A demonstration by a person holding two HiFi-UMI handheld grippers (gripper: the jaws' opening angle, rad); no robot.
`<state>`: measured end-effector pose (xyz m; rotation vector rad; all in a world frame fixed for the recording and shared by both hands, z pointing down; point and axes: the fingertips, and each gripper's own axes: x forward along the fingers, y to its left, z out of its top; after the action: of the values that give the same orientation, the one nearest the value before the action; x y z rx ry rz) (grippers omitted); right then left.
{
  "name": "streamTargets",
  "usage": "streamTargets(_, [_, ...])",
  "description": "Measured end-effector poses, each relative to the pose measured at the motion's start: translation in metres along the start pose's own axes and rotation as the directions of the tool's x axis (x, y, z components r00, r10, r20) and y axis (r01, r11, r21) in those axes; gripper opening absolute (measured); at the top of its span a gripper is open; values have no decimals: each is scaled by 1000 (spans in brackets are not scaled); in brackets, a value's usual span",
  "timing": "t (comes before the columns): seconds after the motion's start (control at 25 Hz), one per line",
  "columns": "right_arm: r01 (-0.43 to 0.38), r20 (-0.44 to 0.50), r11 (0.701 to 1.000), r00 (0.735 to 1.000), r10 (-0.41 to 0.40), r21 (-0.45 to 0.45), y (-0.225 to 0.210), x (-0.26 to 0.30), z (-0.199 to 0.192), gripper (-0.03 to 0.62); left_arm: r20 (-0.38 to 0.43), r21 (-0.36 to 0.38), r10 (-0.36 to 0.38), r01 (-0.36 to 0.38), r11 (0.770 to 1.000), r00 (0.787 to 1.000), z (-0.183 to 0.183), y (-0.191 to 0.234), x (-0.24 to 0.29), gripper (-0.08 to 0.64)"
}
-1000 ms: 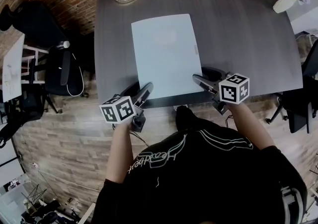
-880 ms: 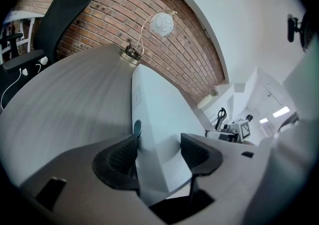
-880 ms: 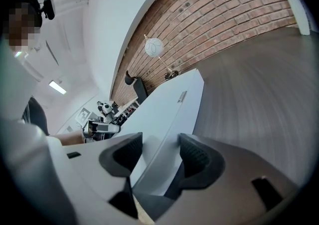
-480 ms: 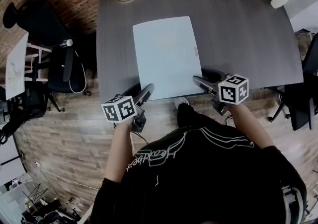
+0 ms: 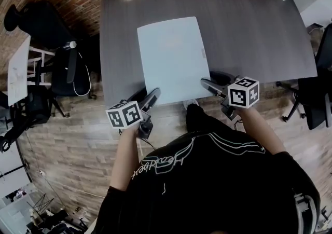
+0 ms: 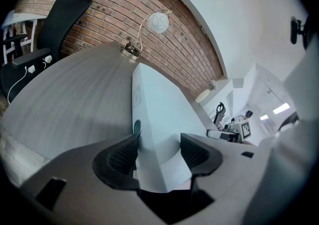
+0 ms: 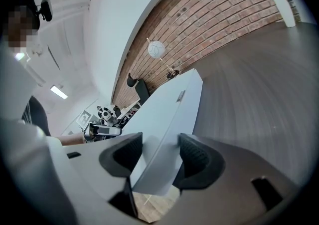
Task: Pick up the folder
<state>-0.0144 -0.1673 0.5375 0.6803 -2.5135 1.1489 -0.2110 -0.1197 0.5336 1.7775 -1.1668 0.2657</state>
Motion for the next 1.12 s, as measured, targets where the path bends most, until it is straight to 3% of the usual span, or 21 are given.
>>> streamTargets(1.12, [-13, 26, 999, 1000, 12, 38, 26, -38, -53, 216, -6, -9, 2, -2, 1000, 1000, -62, -23, -30, 268])
